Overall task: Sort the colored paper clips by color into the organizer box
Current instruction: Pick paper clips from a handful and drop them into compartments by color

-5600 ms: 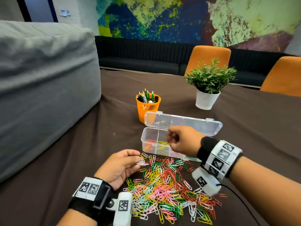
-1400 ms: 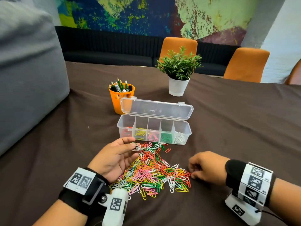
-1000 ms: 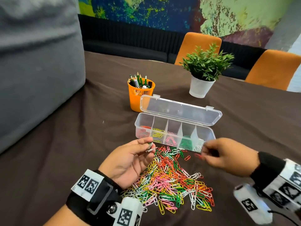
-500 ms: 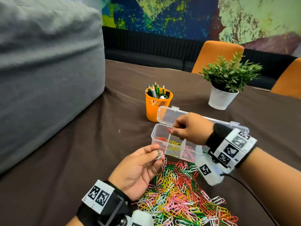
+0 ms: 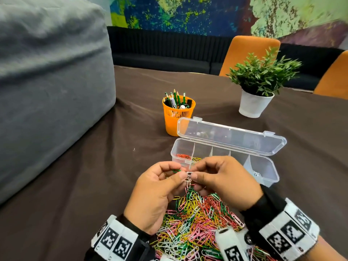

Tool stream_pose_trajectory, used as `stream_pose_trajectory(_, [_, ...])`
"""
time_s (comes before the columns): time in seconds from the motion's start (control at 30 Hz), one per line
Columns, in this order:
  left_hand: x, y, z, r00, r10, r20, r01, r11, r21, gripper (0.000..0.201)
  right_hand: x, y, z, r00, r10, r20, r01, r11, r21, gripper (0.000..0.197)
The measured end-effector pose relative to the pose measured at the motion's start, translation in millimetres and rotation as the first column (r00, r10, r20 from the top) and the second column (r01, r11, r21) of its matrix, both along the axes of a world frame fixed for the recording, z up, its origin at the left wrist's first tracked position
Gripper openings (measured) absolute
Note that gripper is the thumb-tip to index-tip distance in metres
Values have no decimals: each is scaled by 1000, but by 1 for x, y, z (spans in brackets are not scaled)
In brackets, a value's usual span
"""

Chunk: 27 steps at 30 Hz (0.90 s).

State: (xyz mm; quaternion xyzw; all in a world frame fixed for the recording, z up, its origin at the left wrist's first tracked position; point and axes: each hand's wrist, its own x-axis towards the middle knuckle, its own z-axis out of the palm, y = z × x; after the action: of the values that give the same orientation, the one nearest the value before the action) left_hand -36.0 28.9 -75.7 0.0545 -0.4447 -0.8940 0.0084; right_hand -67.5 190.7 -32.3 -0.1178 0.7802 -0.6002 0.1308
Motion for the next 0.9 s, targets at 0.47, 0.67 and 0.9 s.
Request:
stream_pose_trajectory(0.47, [9,23,2,999,0,37,7,982,-188,21,1,31,-12,961,-39,273,124,945,-303,7])
stream_pose_trajectory(0.67, [9,30,9,1000,-28,11,29,963,-266,21,-9,52,-2,966,-105,237,178,933,-314,2])
stream_pose_trajectory(0.9, [8,39,6,1000,-8,28,16,954,-298,28,-36,118,6,929,-364,69,370,924,-95,10])
